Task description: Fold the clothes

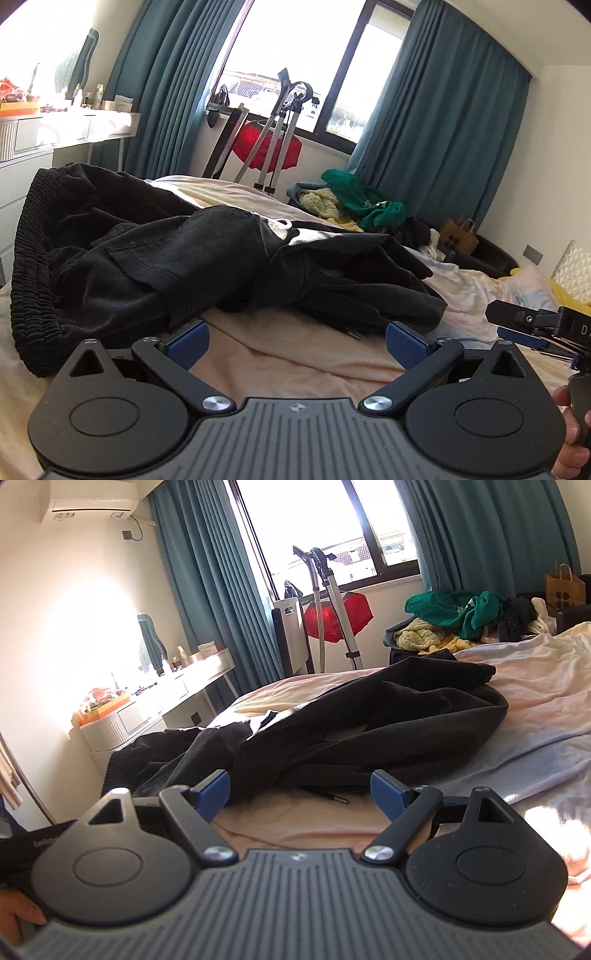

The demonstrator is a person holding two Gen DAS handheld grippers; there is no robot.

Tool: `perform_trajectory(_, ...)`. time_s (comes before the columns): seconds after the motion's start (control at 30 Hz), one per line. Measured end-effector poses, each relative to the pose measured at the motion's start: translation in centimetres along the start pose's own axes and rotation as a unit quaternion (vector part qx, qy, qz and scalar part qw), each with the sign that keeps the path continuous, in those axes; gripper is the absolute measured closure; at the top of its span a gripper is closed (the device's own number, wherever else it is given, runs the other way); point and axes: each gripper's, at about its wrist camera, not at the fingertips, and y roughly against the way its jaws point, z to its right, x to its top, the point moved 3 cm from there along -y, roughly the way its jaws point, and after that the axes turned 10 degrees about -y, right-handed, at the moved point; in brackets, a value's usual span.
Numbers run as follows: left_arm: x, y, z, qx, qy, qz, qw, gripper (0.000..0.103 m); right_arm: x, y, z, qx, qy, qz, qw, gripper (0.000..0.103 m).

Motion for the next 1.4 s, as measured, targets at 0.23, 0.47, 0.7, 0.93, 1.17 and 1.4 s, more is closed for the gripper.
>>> perform_trajectory(0.23,-0.3,0.4,0.6,-0.004,-0.001,-0.006,1.0000,0.000,-0.5,0.1,-0.1,-0.014,0.002,-0.003,1.000,0.017)
perform_trajectory(0.47,-0.2,0.4,0.6,0.007,-0.010,-0.003,0.9999,0.000,-0.5,0.0,-0.2,-0.026,0.010,0.004,1.000,0.017)
perform_trajectory(0.7,2.0,-4.7,0.7,-0.002,-0.060,-0.053,0.9968,0.001,-0.4,-0.4,1.0,-0.059,-0.032,0.004,0.998,0.017)
perform_trajectory(0.93,11.3,-17.0,0.2,0.003,-0.076,-0.039,0.9963,0.000,-0.9,-2.4,4.4,-0.099,-0.091,-0.014,0.991,0.018)
perform_trajectory(1.17,18.5,-35.5,-1.4,0.078,-0.050,-0.109,0.9897,0.004,-1.8,-6.2,7.5,-0.131,-0.136,-0.023,0.982,0.018)
perform_trajectory(1.4,17.3,-46.0,-4.6,0.068,0.041,-0.239,0.9677,0.013,-2.6,-9.6,10.2,-0.147,-0.174,-0.013,0.974,0.018)
